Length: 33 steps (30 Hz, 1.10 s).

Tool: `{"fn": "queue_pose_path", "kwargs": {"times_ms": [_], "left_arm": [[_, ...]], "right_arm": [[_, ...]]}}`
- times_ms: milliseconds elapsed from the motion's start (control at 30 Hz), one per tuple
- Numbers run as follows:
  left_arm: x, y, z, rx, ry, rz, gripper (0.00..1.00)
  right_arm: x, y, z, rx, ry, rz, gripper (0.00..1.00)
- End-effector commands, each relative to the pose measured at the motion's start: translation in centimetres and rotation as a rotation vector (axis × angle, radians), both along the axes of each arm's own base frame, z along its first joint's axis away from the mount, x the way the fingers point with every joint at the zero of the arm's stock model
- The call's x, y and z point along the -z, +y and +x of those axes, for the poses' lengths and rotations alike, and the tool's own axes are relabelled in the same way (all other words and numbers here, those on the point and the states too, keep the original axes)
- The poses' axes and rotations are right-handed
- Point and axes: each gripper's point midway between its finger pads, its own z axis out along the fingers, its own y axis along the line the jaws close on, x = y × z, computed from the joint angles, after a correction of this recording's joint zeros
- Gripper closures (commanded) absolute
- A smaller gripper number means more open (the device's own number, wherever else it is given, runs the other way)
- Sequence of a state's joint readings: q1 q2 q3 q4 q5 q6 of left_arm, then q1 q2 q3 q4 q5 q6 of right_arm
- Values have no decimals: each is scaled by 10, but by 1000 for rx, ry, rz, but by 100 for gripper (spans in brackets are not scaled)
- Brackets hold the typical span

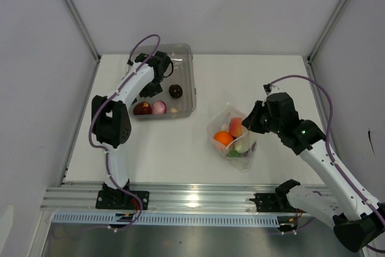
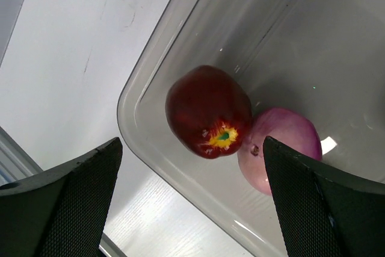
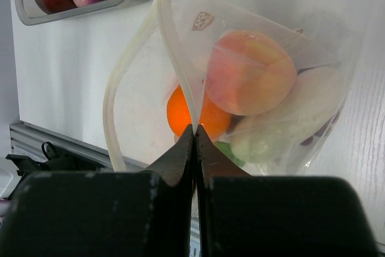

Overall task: Place the food in the zip-top bag and seal the zipper
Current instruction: Place the fake fruit in the zipper food storage bag, then pick up the fake fruit from the bin.

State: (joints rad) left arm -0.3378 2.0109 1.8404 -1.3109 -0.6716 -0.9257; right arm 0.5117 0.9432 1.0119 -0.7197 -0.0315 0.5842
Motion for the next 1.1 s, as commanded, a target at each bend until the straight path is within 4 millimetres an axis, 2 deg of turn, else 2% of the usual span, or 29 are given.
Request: {"fn": "queue_pose_path", "kwargs": {"times_ms": [0, 500, 933, 1067], "left_arm": [[-10, 12, -4, -40, 17, 40, 1], [31, 5, -5, -55, 121, 25, 1], [55, 9, -24, -108, 192, 32, 0], [63, 8, -28, -112, 200, 18, 4]], "right_arm": [[-6, 1, 4, -9, -42, 8, 100], [-5, -1, 1, -7, -45, 16, 100], [-3, -2, 0, -3, -47, 18, 100], [-3, -3, -1, -2, -48, 21, 100]]}}
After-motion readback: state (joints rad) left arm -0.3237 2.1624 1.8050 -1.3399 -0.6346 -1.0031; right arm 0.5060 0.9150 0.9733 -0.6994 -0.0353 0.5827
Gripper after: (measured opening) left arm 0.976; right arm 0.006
